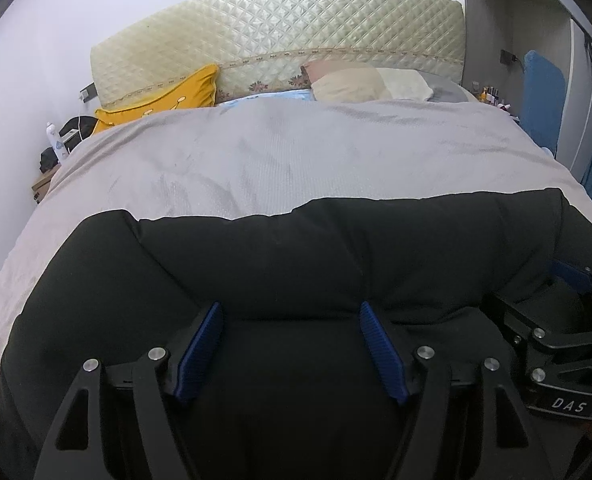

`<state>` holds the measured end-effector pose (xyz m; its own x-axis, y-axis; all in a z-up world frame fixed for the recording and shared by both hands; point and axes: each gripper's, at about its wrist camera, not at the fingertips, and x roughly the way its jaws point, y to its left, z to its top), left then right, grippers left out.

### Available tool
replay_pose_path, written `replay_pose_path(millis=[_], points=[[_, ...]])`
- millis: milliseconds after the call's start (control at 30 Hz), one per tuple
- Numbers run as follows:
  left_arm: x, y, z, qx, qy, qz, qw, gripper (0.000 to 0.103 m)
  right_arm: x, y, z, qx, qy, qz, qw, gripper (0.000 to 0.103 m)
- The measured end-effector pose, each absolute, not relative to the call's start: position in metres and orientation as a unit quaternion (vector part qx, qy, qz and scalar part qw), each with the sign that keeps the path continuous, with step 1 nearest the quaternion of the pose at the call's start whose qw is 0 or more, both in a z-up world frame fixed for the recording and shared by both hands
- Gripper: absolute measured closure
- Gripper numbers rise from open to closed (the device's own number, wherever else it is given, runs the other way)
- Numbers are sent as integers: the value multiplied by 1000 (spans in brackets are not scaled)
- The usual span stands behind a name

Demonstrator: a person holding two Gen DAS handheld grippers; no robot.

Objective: Fold large clothes

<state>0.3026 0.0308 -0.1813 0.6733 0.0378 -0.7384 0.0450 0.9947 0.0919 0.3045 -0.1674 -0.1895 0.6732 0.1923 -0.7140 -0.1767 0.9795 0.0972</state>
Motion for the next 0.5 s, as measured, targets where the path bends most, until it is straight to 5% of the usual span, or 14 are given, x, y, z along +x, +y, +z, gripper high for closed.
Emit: replay_pose_path(millis=[500], points=[[259, 121, -138, 11, 331, 70, 941, 33, 263, -206, -136, -33, 339, 80, 937, 0]])
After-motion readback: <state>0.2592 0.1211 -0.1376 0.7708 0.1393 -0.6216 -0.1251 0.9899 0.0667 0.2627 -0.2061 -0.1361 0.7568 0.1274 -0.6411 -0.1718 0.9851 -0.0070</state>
